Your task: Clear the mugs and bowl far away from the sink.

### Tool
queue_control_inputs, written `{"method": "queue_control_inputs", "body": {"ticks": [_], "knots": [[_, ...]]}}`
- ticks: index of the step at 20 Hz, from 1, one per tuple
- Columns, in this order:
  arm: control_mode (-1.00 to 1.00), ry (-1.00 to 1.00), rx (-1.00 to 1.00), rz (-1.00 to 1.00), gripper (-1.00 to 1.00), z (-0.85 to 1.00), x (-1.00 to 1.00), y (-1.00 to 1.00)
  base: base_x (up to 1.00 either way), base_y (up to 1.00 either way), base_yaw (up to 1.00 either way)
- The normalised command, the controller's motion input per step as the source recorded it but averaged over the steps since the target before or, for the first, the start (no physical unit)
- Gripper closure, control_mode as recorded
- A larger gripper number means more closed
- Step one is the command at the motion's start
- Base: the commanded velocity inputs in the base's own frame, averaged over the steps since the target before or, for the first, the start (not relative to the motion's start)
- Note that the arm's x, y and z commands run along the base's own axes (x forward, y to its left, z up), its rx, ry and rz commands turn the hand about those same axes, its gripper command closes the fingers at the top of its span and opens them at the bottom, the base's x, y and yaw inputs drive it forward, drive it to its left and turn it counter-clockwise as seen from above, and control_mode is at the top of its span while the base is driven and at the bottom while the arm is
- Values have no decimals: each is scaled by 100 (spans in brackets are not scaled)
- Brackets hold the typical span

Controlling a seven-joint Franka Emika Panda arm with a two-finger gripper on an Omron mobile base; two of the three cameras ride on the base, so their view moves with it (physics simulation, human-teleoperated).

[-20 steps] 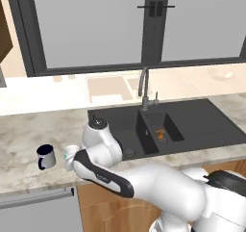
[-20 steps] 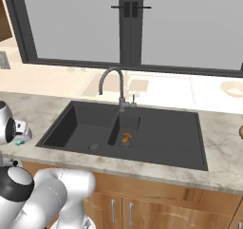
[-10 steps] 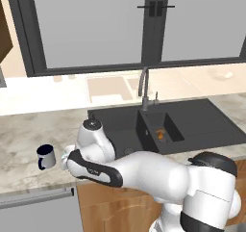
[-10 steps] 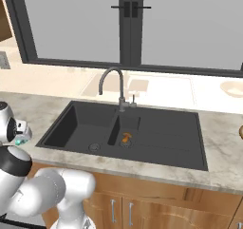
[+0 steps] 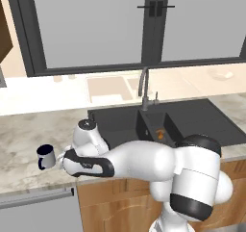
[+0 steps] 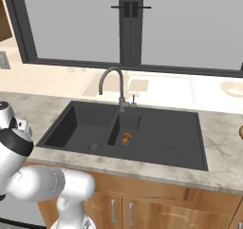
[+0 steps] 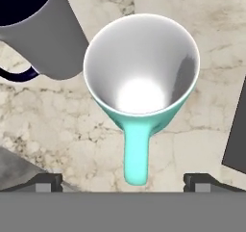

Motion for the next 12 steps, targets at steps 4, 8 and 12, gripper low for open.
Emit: {"method": "queue_control_inputs", "body": {"ticks": [4, 8, 12], "knots": [[-100, 0, 0, 1, -100, -22, 8, 1, 0, 0, 0], [-100, -1, 0, 0, -100, -22, 5, 0, 0, 0, 0], [-100, 0, 0, 0, -100, -20, 13, 0, 0, 0, 0]]}}
